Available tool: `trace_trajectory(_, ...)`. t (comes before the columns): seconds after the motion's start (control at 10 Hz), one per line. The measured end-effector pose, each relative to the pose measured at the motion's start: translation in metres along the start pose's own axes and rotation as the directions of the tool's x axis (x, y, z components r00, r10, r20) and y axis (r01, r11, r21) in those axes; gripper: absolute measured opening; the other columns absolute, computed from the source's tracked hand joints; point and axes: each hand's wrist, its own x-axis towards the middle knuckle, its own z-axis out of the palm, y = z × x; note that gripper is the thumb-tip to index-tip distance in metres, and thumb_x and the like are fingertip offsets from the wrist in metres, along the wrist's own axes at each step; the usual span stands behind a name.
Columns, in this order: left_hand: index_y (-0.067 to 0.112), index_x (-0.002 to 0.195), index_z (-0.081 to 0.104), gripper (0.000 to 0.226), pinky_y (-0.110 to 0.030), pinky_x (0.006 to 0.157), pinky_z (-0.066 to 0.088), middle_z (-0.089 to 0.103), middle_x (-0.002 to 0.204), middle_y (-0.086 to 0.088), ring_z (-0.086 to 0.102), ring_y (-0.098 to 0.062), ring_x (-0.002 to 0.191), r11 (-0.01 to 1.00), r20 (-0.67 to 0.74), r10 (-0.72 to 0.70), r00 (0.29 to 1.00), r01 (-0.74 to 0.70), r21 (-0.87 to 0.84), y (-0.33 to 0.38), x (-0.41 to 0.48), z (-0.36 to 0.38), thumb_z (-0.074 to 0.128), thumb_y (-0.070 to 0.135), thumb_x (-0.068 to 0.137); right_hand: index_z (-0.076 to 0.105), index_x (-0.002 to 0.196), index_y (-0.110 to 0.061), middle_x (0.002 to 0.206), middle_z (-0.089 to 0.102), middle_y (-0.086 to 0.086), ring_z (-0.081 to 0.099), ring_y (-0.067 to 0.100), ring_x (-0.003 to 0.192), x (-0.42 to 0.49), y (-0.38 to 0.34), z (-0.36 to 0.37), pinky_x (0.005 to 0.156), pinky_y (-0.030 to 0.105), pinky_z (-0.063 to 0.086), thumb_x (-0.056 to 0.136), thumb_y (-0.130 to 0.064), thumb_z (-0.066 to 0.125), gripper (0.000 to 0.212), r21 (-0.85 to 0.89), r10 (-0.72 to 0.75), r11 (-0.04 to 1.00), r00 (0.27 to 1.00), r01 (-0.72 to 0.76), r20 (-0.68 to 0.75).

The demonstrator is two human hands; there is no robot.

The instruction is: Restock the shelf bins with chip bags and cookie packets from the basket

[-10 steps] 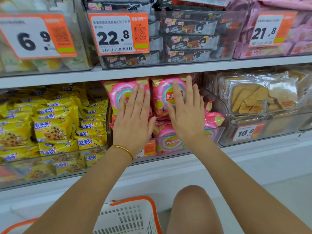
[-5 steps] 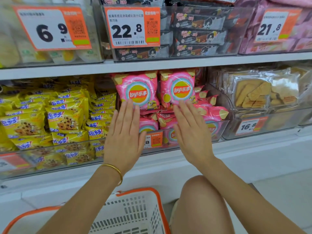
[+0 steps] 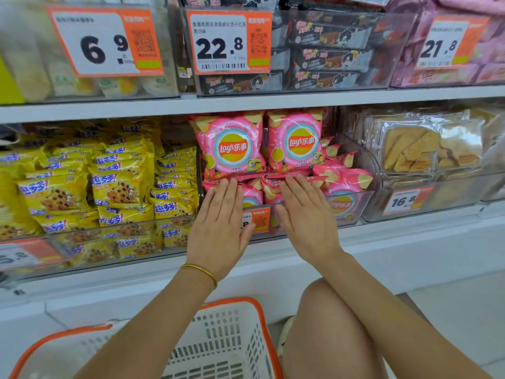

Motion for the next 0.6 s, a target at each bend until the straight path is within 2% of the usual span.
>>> trace_trajectory(0.3, -0.001, 0.139, 0.042, 0.063, -0.046, 0.111, 0.023, 0.044, 0.142, -0.018, 0.040, -0.031, 0.134, 0.999, 0.001, 0.038, 0.999, -0.038, 0.036, -0.005, -0.002, -0.008, 0.026, 0.043, 0.095, 0.062, 0.122, -0.002, 0.128, 0.060, 0.014, 0.053, 0.030, 0.124, 0.000, -0.003, 0.000, 0.105, 0.048, 0.038, 0.094, -0.035, 0.034, 0.051, -0.025, 0.015, 1.000, 1.000, -0.015, -0.026)
trace_trajectory(0.5, 0.000, 0.141, 0.037, 0.065, -0.046, 0.113, 0.025, 0.036, 0.148, -0.018, 0.032, -0.031, 0.139, 0.999, 0.020, 0.045, 0.999, -0.045, 0.017, -0.007, 0.000, -0.011, 0.024, 0.043, 0.095, 0.059, 0.126, -0.002, 0.132, 0.057, 0.014, 0.050, 0.030, 0.127, 0.000, -0.004, -0.001, 0.107, 0.047, 0.037, 0.095, -0.036, 0.035, 0.051, -0.007, 0.009, 1.000, 1.000, -0.009, -0.022)
trace_trajectory(0.6, 0.001, 0.141, 0.039, 0.062, -0.045, 0.112, 0.026, 0.035, 0.149, -0.018, 0.031, -0.030, 0.139, 0.997, -0.043, 0.049, 0.998, -0.051, -0.050, -0.008, -0.004, -0.022, 0.025, 0.042, 0.096, 0.056, 0.129, -0.004, 0.135, 0.055, 0.013, 0.047, 0.030, 0.129, -0.002, -0.005, -0.009, 0.108, 0.048, 0.037, 0.096, -0.035, 0.034, 0.050, 0.066, 0.026, 0.998, 0.999, -0.023, -0.045)
